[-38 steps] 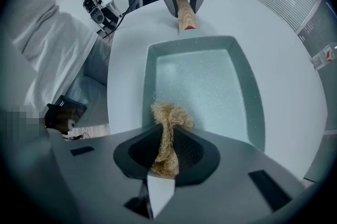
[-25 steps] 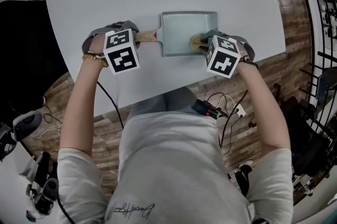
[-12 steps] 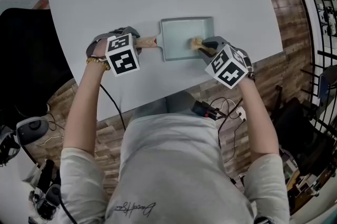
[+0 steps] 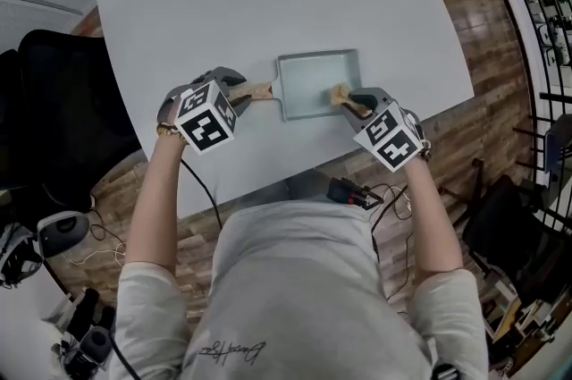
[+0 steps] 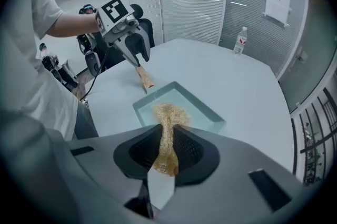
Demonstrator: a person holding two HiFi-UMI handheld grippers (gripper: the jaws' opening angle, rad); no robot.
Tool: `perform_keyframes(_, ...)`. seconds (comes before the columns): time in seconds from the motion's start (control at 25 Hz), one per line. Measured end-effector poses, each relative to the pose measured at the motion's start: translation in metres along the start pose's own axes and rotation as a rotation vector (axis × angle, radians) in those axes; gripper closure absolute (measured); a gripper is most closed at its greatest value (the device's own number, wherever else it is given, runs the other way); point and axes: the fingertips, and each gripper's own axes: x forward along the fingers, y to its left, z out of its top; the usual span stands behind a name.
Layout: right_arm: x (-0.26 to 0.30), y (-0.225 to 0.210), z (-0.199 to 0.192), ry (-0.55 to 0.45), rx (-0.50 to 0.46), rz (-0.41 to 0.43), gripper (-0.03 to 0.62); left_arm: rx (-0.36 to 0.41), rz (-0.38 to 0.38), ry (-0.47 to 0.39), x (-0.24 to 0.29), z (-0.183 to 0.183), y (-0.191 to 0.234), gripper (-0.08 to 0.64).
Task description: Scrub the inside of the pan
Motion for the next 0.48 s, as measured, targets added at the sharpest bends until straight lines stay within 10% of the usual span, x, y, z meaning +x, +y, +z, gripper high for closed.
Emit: perform_keyframes(0.48,-0.049,-0.001,0.033,-0.196,0.113,-0.048,0.515,-0.207,0.212,-0.27,-0.065,0.043,-0.009,0.549)
